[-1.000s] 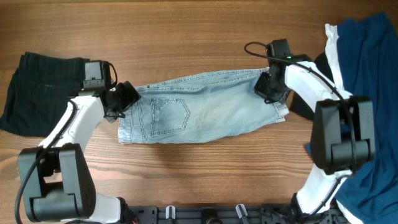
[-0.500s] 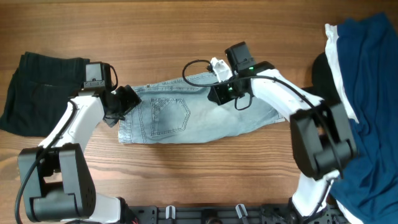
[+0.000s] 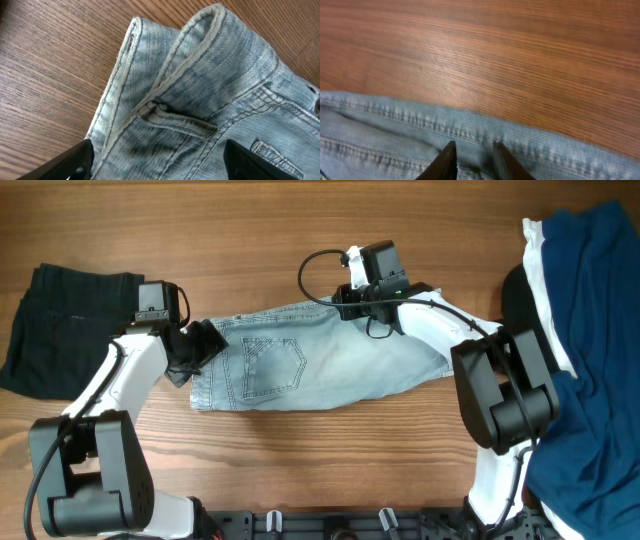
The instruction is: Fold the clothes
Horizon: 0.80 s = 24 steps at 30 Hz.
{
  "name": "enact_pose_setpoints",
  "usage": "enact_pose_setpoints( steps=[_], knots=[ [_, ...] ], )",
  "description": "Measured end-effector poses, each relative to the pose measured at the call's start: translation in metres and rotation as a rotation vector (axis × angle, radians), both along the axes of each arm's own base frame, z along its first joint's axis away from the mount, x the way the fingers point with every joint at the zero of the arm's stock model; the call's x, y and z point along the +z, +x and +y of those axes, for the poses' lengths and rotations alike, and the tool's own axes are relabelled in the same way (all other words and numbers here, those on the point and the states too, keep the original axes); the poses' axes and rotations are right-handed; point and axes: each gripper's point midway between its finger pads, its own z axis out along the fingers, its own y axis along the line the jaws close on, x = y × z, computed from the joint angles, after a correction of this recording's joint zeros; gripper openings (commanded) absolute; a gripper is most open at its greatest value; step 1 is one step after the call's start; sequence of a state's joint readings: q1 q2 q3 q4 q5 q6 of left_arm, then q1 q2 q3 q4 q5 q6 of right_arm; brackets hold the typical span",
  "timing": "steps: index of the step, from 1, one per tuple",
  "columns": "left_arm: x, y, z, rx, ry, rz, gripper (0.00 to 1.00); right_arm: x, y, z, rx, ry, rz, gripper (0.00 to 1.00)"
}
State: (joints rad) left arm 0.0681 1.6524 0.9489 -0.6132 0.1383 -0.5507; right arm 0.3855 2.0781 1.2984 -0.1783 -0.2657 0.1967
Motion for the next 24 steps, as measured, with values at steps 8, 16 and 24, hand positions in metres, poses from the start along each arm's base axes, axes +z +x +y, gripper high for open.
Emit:
enact_pose_setpoints(
  steps=[8,16,24],
  knots=[
    [0.0,-0.003,0.001,-0.099,0.031,-0.002,1.0,0.096,-0.016,-0.039,-0.077,0.002,-0.046,0.39],
    [-0.022,-0.028,-0.003,-0.057,0.001,0.084,0.55,0.098,-0.064,-0.055,-0.075,-0.061,0.117,0.41],
    [-0.025,-0.034,-0.02,-0.048,-0.118,0.091,0.04,0.085,-0.094,-0.063,-0.066,-0.099,0.252,0.36]
  ],
)
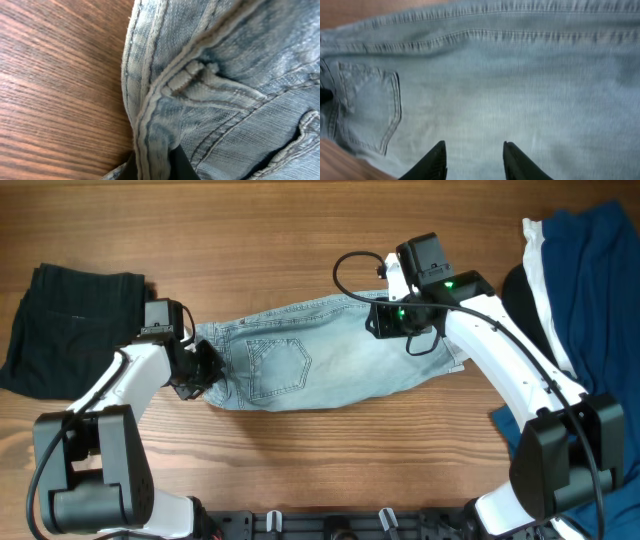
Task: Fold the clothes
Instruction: 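Fold the right half of the shorts leftward toward the left gripper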
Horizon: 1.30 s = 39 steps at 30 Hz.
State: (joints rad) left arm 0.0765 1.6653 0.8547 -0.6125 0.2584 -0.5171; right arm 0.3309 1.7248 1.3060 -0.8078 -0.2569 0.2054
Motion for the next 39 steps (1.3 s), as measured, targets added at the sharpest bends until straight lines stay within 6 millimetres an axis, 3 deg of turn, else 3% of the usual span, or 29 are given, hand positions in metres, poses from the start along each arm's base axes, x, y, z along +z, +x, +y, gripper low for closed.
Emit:
enact_pose_setpoints(
  steps=[4,10,14,17,19,20,21,24,30,33,35,37,39],
  knots=[
    [0.011,-0.004,0.005,0.024,-0.028,0.045,0.04,-0.005,-0.008,0.007,0.04,0.031,0.039,0.33],
    [0.054,0.025,0.022,0.04,-0.013,-0.04,0.04,-0.022,-0.021,0.029,0.101,0.064,0.107,0.31],
    [0.057,0.02,0.022,0.026,-0.011,-0.023,0.04,-0.038,-0.034,0.053,0.168,0.079,0.154,0.27],
    [0.07,0.016,0.022,-0.002,-0.01,0.008,0.04,-0.059,-0.039,0.076,0.214,0.117,0.191,0.25],
    [0.09,0.018,0.024,-0.009,-0.01,0.014,0.04,-0.078,-0.041,0.093,0.238,0.146,0.218,0.25],
    [0.112,0.029,0.027,-0.009,-0.003,-0.021,0.04,-0.096,-0.048,0.108,0.257,0.18,0.259,0.24],
    [0.123,0.033,0.028,-0.011,-0.001,-0.04,0.04,-0.101,-0.051,0.121,0.272,0.225,0.271,0.24],
    [0.157,0.05,0.018,-0.033,-0.062,-0.123,0.04,-0.099,-0.055,0.178,0.354,0.386,0.224,0.24],
    [0.168,0.054,-0.018,-0.104,-0.195,-0.16,0.04,-0.096,-0.088,0.223,0.43,0.442,0.236,0.22],
    [0.177,0.06,-0.032,-0.13,-0.273,-0.206,0.04,-0.095,-0.091,0.227,0.436,0.447,0.235,0.22],
    [0.181,0.062,-0.035,-0.137,-0.299,-0.222,0.04,-0.096,-0.085,0.22,0.408,0.44,0.247,0.23],
    [0.183,0.061,-0.036,-0.139,-0.305,-0.227,0.04,-0.099,-0.078,0.201,0.352,0.409,0.285,0.23],
    [0.184,0.059,-0.035,-0.137,-0.294,-0.225,0.04,-0.091,-0.066,0.162,0.262,0.336,0.315,0.23]
  ],
)
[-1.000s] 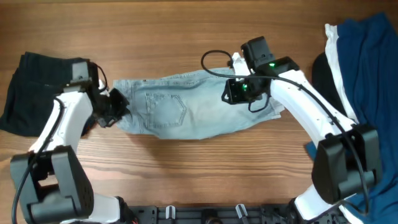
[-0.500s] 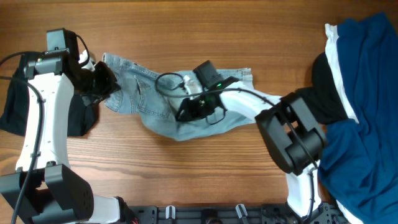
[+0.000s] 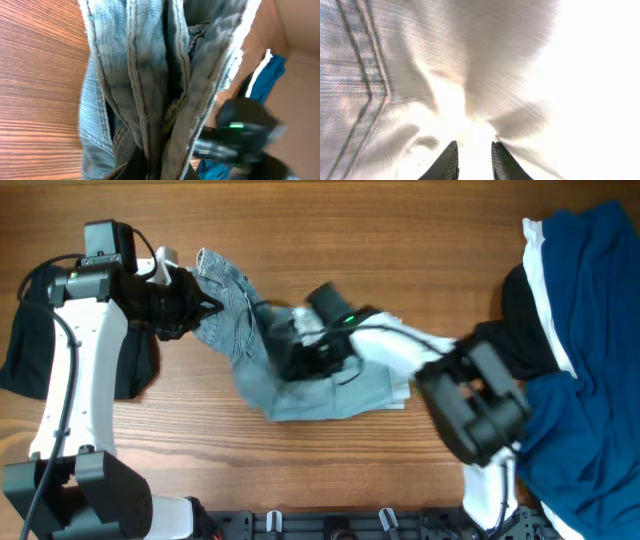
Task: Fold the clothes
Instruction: 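Fold the right half of the shorts leftward toward the left gripper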
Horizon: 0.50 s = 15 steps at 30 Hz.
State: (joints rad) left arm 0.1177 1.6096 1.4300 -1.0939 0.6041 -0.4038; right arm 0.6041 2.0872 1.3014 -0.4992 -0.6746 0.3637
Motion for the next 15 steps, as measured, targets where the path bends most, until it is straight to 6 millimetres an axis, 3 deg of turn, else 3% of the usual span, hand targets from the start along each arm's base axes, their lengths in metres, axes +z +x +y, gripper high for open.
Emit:
enact_pose_setpoints(
  steps=[2,4,6,11,15],
  knots=[
    [-0.001,0.001,0.003,0.006,0.02,-0.007,0.04,0.032,0.024,-0.055,-0.103,-0.084,-0.04,0.24],
    [0.0,0.005,0.005,0.01,0.034,-0.022,0.04,0.052,0.031,-0.098,-0.163,-0.17,-0.066,0.24],
    [0.001,0.009,0.007,0.012,0.042,-0.044,0.04,0.054,0.032,-0.144,-0.203,-0.33,-0.092,0.24],
    [0.014,0.011,0.007,0.014,0.05,-0.084,0.04,0.015,0.015,-0.183,-0.207,-0.521,-0.085,0.24],
    [0.026,0.01,0.007,0.015,0.054,-0.119,0.04,-0.011,0.005,-0.196,-0.232,-0.57,-0.09,0.24]
  ],
)
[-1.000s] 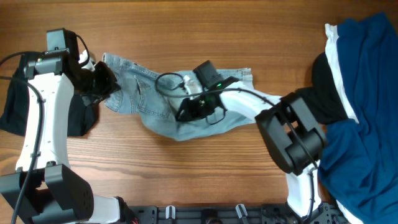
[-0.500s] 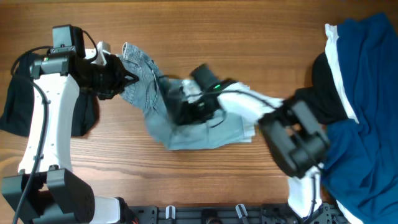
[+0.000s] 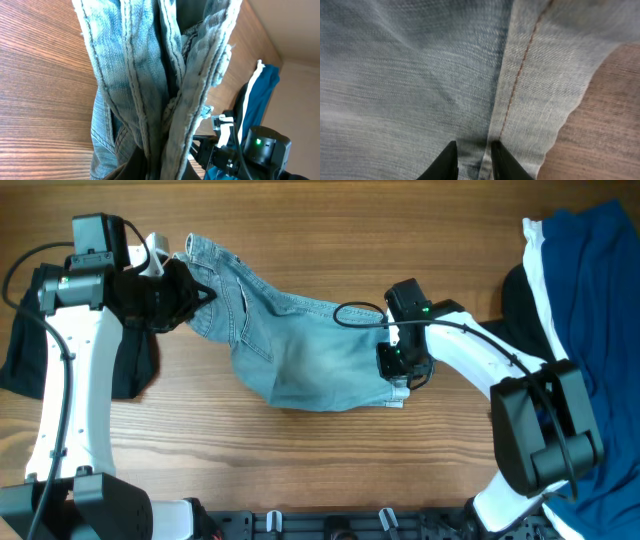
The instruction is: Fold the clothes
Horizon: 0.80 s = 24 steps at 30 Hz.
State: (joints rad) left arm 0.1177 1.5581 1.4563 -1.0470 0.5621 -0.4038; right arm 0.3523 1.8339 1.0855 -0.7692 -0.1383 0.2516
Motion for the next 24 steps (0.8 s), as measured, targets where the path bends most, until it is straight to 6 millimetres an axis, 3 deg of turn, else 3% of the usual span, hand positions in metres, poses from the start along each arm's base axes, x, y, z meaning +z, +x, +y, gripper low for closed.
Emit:
enact_pose_setpoints(
  steps=[4,6,8,11,16,21,24],
  knots=[
    [0.001,-0.001,-0.004,-0.011,0.0,-0.003,0.04,-0.001,0.001,0.0,-0.012,0.013,-0.034,0.23],
    [0.002,-0.003,-0.019,-0.052,-0.003,-0.004,0.04,-0.001,0.001,0.001,-0.013,0.017,-0.038,0.24],
    [0.003,-0.009,-0.049,-0.133,-0.01,-0.009,0.04,-0.001,0.001,0.001,-0.017,0.019,-0.038,0.23],
    [0.006,-0.025,-0.114,-0.279,-0.018,-0.021,0.04,-0.001,0.002,0.001,-0.03,0.019,-0.037,0.23],
    [-0.003,-0.053,-0.173,-0.35,0.093,-0.015,0.04,-0.001,0.001,0.001,-0.039,0.019,-0.035,0.2],
    [-0.009,-0.057,-0.184,-0.324,0.17,-0.026,0.04,-0.002,0.002,-0.001,-0.056,0.019,-0.032,0.17],
    [-0.024,-0.051,-0.187,-0.313,0.184,0.003,0.04,-0.002,0.001,-0.001,-0.063,0.018,-0.03,0.17]
  ],
)
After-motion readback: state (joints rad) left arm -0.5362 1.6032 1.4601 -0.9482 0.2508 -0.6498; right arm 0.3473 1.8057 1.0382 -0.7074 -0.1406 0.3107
